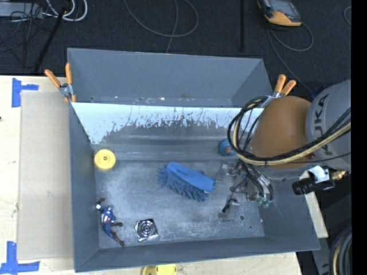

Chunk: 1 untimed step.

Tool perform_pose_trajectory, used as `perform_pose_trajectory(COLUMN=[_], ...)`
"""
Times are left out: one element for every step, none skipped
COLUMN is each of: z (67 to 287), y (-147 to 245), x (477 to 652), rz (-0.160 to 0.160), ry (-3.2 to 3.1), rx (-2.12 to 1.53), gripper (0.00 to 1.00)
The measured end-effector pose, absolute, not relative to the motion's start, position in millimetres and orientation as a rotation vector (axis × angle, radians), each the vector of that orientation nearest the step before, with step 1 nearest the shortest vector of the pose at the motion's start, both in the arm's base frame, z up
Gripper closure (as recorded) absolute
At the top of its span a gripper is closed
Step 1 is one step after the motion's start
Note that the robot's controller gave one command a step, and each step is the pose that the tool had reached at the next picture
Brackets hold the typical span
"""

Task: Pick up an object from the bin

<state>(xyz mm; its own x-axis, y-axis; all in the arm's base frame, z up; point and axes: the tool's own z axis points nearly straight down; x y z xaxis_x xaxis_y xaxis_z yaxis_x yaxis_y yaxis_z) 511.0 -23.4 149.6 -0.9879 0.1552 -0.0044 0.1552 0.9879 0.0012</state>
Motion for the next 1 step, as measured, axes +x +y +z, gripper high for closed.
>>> perform_pose_trajectory(z=[126.6], y=[-16.4], x=[522.8], rz=[0.000], ry=[3.141], rx=[0.229], gripper=[0.00])
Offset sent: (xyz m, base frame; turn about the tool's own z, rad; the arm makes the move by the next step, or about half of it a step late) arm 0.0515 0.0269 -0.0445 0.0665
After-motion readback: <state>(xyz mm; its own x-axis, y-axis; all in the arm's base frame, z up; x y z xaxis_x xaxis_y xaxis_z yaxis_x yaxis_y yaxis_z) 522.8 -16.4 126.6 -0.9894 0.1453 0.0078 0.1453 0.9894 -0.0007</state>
